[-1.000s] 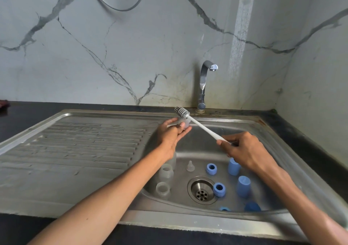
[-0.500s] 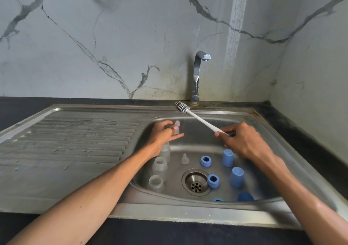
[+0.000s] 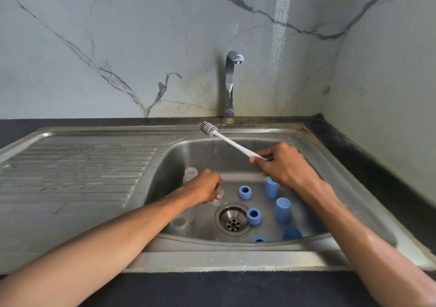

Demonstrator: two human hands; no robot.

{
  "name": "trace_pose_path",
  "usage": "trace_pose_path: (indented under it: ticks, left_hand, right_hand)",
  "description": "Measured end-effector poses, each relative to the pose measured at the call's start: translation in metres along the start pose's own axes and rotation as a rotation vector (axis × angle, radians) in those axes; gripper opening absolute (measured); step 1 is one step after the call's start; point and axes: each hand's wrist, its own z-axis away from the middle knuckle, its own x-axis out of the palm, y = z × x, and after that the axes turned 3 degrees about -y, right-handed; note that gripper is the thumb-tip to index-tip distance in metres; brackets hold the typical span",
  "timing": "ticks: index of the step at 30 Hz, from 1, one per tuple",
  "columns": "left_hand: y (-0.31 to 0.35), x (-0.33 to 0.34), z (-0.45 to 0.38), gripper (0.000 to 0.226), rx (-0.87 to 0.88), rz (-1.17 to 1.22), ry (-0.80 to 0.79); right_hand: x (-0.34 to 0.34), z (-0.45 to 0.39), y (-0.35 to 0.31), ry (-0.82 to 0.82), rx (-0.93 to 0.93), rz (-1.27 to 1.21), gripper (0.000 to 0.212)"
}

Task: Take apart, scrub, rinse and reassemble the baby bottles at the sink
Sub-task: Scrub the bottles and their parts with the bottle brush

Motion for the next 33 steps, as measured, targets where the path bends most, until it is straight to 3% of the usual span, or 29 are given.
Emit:
trace_pose_path:
  ticks: [8, 19, 25, 28, 33]
  left_hand:
    - [0.003, 0.024, -0.013, 0.008, 0.019, -0.132, -0.226]
    - [0.006, 0.034, -0.015, 0.018, 0.059, -0.257, -0.334]
    - [0.01, 0.03, -0.016, 0.033, 0.05, -0.243, -0.232]
    - [0.02, 0.033, -0.019, 0.037, 0.152, -0.218, -0.167]
    - [0.043, 0.048, -0.029, 0.06, 0.301, -0.147, -0.236]
  right_hand:
    - [-0.002, -0.001, 0.002, 0.018, -0.016, 0.008, 0.03]
    - [-0.002, -0.002, 0.004, 0.012, -0.022, 0.005, 0.03]
    - [-0.006, -0.004, 0.005, 0.016, -0.012, 0.004, 0.029]
    - [-0.008, -0.006, 0.006, 0.023, -0.006, -0.005, 0.03]
    - [-0.008, -0.005, 0.007, 0.02, -0.009, -0.027, 0.031]
